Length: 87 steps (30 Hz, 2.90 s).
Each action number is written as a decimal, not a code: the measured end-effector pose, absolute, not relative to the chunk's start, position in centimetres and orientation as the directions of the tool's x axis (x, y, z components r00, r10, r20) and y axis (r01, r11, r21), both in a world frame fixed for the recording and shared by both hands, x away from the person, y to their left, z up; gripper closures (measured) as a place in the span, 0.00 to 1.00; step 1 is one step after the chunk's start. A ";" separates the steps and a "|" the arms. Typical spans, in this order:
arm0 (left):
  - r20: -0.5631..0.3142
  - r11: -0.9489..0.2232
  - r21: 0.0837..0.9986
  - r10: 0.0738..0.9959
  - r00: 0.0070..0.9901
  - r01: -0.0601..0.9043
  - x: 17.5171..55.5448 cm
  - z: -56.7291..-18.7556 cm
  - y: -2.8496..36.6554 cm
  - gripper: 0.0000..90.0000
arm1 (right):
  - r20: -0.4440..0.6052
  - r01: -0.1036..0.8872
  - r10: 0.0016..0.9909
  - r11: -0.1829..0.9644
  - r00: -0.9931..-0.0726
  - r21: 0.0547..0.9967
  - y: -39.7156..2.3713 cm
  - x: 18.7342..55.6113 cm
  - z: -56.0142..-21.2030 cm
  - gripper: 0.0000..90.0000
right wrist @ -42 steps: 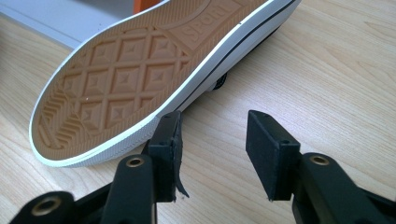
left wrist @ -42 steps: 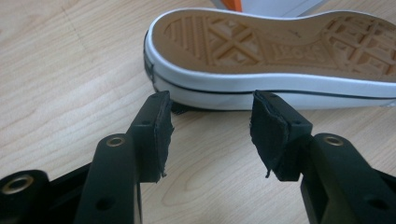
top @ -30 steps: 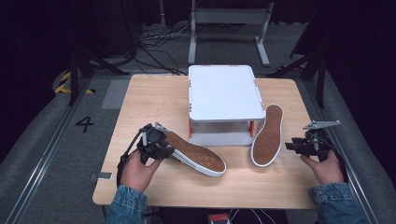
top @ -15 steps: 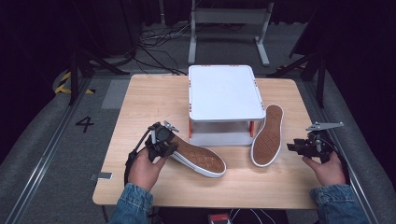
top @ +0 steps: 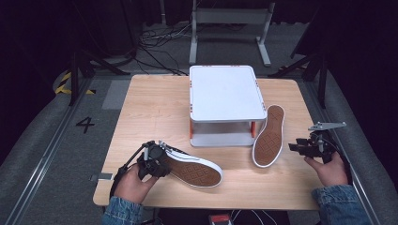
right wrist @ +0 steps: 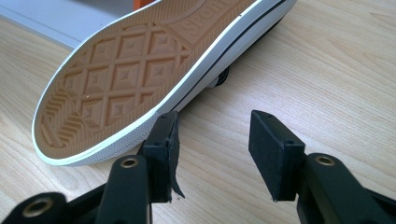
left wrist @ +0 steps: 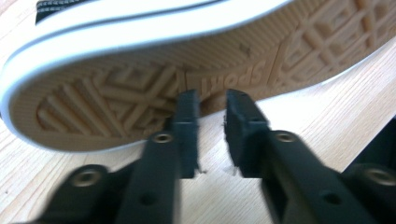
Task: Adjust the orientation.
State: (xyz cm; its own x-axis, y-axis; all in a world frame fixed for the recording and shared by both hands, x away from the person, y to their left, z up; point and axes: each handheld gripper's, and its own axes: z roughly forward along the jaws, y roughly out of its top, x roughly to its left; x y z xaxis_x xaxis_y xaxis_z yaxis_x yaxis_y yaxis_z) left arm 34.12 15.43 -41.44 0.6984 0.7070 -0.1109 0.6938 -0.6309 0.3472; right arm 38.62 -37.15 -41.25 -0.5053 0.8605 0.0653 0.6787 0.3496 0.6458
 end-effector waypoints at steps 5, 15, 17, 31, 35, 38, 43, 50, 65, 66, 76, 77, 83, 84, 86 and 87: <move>-0.106 -0.624 0.434 0.681 0.725 0.650 33.6 -39.5 15.4 0.54 | 0.062 0.673 0.857 0.354 -0.511 0.649 -37.0 38.5 -41.2 0.58; -0.023 -0.649 0.530 0.633 0.774 0.546 36.1 -37.7 14.4 0.24 | 0.065 0.683 0.861 0.351 -0.504 0.641 -37.8 37.1 -41.8 0.55; -0.080 -0.669 0.503 0.594 0.801 0.547 37.7 -38.2 13.8 0.22 | 0.070 0.686 0.869 0.335 -0.490 0.646 -38.2 36.6 -41.7 0.55; -0.163 -0.752 0.394 0.509 0.845 0.528 40.7 -41.7 13.3 0.00 | 0.082 0.689 0.876 0.314 -0.476 0.653 -39.3 35.3 -41.9 0.53; -0.242 -0.755 0.377 0.479 0.844 0.537 41.4 -42.3 13.9 0.00 | 0.080 0.684 0.868 0.326 -0.490 0.652 -39.0 35.3 -42.0 0.52; -0.217 -0.783 0.341 0.474 0.853 0.521 40.7 -42.4 13.9 0.00 | 0.077 0.681 0.867 0.329 -0.493 0.655 -38.9 35.3 -41.9 0.52; -0.133 -0.817 0.322 0.461 0.877 0.478 38.8 -41.9 14.1 0.03 | 0.077 0.677 0.866 0.327 -0.494 0.660 -38.9 35.6 -41.8 0.52; -0.040 -0.860 0.314 0.412 0.911 0.402 36.2 -41.1 13.9 0.17 | 0.068 0.661 0.852 0.350 -0.519 0.664 -38.1 36.1 -41.6 0.52; -0.116 -0.849 0.378 0.351 0.929 0.368 34.2 -39.9 14.4 0.62 | 0.066 0.641 0.833 0.369 -0.549 0.673 -37.1 37.1 -41.6 0.52; -0.106 -0.851 0.371 0.358 0.928 0.371 34.1 -39.8 14.3 0.62 | 0.066 0.641 0.833 0.371 -0.550 0.672 -37.1 37.2 -41.6 0.52; -0.100 -0.753 0.463 0.480 0.872 0.468 33.7 -37.3 17.2 0.64 | 0.067 0.638 0.826 0.378 -0.560 0.671 -36.7 37.7 -41.6 0.52; -0.087 -0.731 0.483 0.507 0.857 0.482 33.7 -36.8 17.8 0.64 | 0.064 0.634 0.824 0.381 -0.563 0.673 -36.7 37.8 -41.6 0.52; -0.090 -0.649 0.499 0.621 0.779 0.575 35.3 -36.4 19.6 0.63 | 0.065 0.636 0.826 0.379 -0.561 0.672 -36.6 37.7 -41.6 0.52; -0.089 -0.627 0.503 0.647 0.757 0.595 35.7 -36.6 19.8 0.63 | 0.065 0.636 0.826 0.379 -0.561 0.672 -36.6 37.7 -41.6 0.52; -0.099 -0.585 0.508 0.689 0.717 0.632 36.7 -36.9 20.1 0.63 | 0.071 0.639 0.826 0.375 -0.559 0.672 -36.7 37.7 -41.7 0.52; -0.113 -0.561 0.513 0.707 0.699 0.650 37.1 -37.1 20.2 0.63 | 0.074 0.643 0.827 0.374 -0.558 0.668 -36.7 37.7 -41.8 0.52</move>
State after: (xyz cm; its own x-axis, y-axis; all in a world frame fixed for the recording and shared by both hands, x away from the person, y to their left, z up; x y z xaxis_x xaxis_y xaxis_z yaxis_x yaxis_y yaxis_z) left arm 37.05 20.25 -37.10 0.6986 0.7066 -0.1127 0.6498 -0.5606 0.5133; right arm 37.72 -36.70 -41.78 -0.5575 0.8268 0.0743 0.6433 0.3737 0.6682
